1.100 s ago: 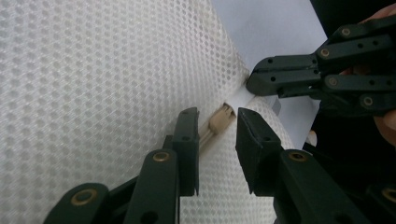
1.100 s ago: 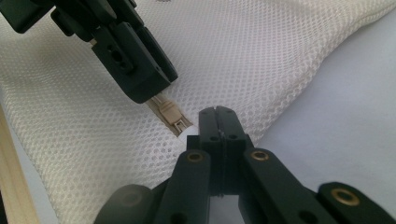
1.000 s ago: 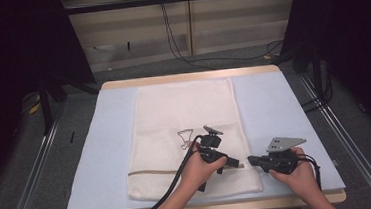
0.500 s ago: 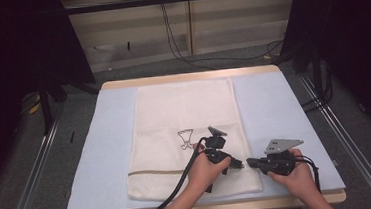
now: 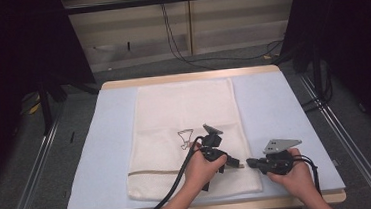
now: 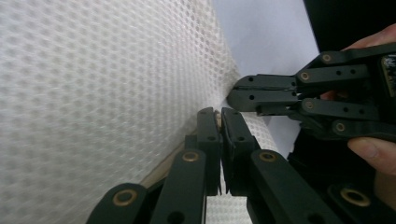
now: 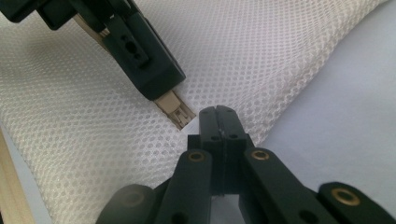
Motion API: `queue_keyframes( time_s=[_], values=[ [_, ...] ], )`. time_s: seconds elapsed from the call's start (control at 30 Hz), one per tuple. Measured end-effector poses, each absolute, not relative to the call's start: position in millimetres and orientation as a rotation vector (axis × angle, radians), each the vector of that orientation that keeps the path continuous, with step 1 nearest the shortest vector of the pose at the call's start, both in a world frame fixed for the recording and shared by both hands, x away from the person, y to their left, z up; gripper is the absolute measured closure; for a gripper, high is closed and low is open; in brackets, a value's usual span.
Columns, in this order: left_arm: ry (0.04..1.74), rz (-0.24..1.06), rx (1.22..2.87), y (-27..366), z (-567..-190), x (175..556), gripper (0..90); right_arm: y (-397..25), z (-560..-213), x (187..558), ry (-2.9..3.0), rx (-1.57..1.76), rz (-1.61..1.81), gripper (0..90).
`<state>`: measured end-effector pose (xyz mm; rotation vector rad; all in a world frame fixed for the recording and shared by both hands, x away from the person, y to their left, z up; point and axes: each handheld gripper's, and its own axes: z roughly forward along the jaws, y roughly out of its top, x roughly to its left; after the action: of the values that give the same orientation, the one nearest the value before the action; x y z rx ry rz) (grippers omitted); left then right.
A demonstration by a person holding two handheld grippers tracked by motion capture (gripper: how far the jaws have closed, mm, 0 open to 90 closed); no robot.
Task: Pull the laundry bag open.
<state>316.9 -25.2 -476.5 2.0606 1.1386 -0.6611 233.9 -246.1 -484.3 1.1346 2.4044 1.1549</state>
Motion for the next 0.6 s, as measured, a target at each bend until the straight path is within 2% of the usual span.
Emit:
queue_keyframes(
  time_s=[0.33,0.37,0.4,0.5,0.6],
  values=[
    [1.146,-0.675,2.06,-17.4,-474.2,318.3,87.4,-246.0,-484.0,234.7,2.412,1.135,1.154,90.0],
    [1.146,-0.675,2.06,-17.4,-474.2,318.3,90.0,-246.1,-484.1,234.8,2.412,1.136,1.155,90.0],
    [1.161,-0.632,2.072,-11.2,-471.1,320.7,90.0,-246.3,-484.1,234.8,2.412,1.143,1.156,90.0],
    [1.172,-0.624,2.052,3.9,-466.5,325.7,90.0,-247.0,-484.4,235.3,2.412,1.142,1.163,90.0],
    [1.174,-0.66,2.011,13.1,-462.5,326.8,90.0,-246.6,-484.3,235.1,2.414,1.139,1.163,90.0]
  ],
)
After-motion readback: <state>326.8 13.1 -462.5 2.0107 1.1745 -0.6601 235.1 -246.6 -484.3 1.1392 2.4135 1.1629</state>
